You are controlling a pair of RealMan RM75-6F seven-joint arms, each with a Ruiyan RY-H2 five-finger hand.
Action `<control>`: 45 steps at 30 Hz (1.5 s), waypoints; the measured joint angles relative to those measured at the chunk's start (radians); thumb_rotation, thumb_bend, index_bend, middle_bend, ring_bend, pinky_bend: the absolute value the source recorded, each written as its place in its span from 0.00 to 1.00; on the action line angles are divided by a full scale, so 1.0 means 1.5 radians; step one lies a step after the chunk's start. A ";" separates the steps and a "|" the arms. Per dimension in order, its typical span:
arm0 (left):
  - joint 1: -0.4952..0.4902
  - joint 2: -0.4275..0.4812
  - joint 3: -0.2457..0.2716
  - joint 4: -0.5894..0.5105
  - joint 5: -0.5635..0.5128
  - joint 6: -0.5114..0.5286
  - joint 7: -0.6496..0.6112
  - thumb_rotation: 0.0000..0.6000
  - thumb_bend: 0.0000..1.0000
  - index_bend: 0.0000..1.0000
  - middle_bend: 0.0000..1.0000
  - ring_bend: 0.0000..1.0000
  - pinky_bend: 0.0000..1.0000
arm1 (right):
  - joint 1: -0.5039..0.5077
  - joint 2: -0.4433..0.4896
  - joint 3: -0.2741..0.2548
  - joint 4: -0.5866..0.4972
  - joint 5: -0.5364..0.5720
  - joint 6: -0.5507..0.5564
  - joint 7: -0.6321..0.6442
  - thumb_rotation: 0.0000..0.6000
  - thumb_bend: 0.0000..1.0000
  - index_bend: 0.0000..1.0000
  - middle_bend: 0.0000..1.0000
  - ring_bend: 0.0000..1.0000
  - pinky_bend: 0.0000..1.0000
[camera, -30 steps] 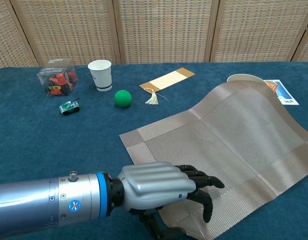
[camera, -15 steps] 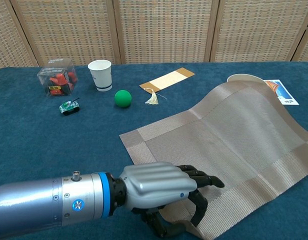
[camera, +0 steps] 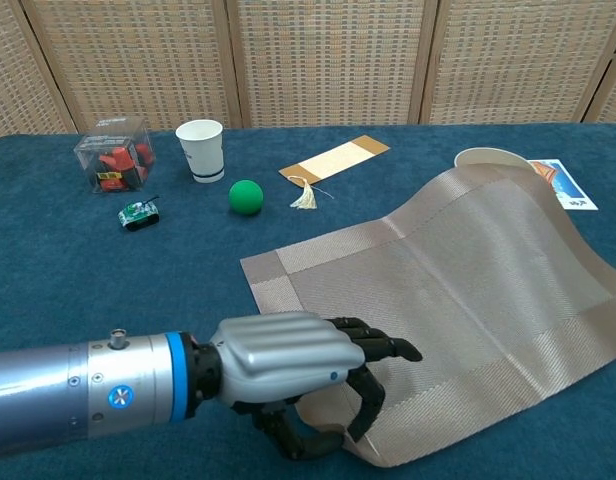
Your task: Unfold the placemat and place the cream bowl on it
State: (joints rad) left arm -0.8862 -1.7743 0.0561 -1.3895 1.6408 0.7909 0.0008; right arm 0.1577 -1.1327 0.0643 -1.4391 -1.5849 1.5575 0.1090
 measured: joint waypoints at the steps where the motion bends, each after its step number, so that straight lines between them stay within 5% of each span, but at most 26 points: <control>1: 0.002 0.012 0.005 -0.006 0.002 0.004 -0.001 1.00 0.50 0.63 0.00 0.00 0.00 | 0.000 0.000 0.000 -0.001 -0.001 0.000 -0.001 1.00 0.00 0.09 0.00 0.00 0.00; 19: 0.062 0.194 0.126 -0.068 0.082 0.111 -0.067 1.00 0.51 0.64 0.00 0.00 0.00 | 0.000 -0.002 -0.003 -0.014 -0.020 0.001 -0.018 1.00 0.00 0.11 0.00 0.00 0.00; 45: 0.109 0.242 0.168 -0.036 0.108 0.138 -0.070 1.00 0.50 0.62 0.00 0.00 0.00 | -0.006 0.004 -0.003 -0.026 -0.035 0.012 -0.018 1.00 0.00 0.11 0.00 0.00 0.00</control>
State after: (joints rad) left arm -0.7224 -1.4116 0.3080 -1.4437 1.8033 0.9976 -0.1042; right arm 0.1492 -1.1268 0.0599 -1.4774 -1.6372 1.5760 0.0817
